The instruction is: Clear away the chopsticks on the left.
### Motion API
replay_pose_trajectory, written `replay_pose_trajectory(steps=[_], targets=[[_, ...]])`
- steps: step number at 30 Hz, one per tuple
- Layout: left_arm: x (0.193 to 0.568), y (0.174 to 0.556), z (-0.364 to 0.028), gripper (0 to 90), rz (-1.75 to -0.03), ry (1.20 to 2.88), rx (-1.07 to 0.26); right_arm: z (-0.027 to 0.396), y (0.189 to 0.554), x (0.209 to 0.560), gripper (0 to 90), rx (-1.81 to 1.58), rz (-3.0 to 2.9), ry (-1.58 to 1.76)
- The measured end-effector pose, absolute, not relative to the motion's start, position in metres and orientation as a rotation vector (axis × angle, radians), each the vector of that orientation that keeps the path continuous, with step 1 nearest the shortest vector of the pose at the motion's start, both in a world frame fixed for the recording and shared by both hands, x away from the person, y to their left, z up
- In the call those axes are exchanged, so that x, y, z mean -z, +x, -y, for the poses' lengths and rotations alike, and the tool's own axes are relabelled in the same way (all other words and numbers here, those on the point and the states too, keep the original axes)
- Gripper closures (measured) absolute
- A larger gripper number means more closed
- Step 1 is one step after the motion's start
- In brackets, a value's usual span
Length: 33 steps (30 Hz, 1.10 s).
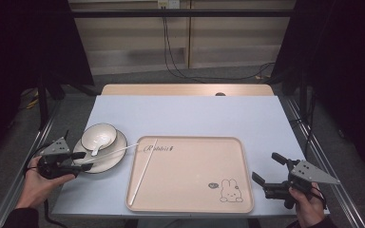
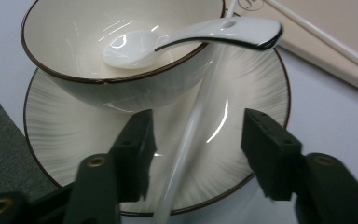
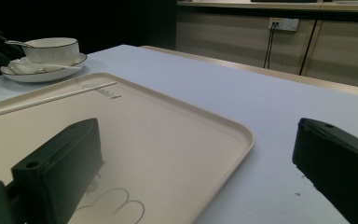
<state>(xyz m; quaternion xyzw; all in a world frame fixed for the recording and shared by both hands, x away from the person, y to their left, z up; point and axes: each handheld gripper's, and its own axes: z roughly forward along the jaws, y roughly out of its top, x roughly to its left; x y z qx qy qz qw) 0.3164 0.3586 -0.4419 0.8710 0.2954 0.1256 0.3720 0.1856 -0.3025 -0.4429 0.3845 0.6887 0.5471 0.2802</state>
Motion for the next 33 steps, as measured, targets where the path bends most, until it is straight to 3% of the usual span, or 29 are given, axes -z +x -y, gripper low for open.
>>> replay_pose_trajectory(steps=[12, 22, 33], targets=[[0.446, 0.326, -0.346, 67.2, -0.741, 2.307, -0.289, 0.302, 0.186, 0.443, 0.7, -1.47, -1.848, 1.039], [0.448, 0.329, -0.336, 71.8, -0.703, 2.342, -0.247, 0.302, 0.186, 0.444, 0.7, -1.468, -1.85, 1.037], [0.447, 0.331, -0.33, 84.0, -0.709, 2.332, -0.206, 0.301, 0.186, 0.444, 0.6, -1.468, -1.856, 1.038]])
